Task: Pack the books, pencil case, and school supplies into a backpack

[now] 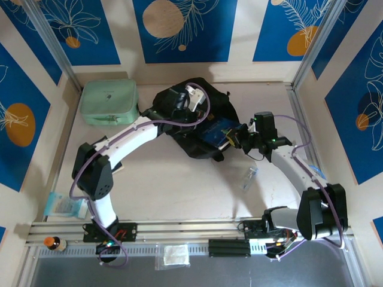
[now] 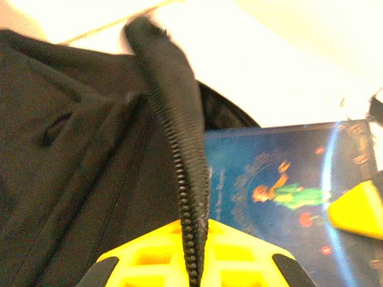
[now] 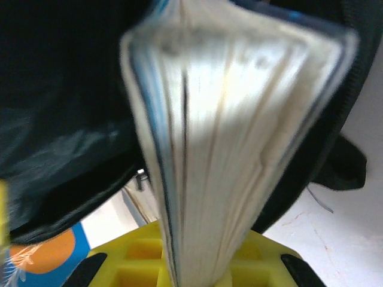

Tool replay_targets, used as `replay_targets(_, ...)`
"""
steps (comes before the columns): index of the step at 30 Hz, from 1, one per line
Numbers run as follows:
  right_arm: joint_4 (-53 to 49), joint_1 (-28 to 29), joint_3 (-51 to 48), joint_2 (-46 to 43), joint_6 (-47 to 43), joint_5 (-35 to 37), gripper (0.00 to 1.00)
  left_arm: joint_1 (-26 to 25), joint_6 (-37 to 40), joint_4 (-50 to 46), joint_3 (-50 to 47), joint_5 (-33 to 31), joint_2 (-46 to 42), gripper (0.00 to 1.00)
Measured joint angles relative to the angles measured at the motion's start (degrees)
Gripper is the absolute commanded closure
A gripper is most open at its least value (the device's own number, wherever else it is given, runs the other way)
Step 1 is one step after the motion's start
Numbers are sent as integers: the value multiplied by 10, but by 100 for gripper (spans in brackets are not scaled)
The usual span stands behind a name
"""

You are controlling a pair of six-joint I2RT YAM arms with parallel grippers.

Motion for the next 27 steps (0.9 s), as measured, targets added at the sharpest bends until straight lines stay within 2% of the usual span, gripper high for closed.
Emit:
replay_targets(12,96,46,51,101,-6,71,98,0,1,48,-28,30,-14,100)
replay_targets(19,127,65,107,229,37,109,97,1,-3,52,-28,31,-14,100)
replay_targets(22,127,73,158,282,40,115,88,1,-5,52,-28,30,-14,100)
replay_targets(25,132,75,189,313,44,115,73,1,-7,52,-28,30,-14,100)
replay_targets(27,130,75,192,323,47,115,58,2,-8,52,-28,29,-14,100)
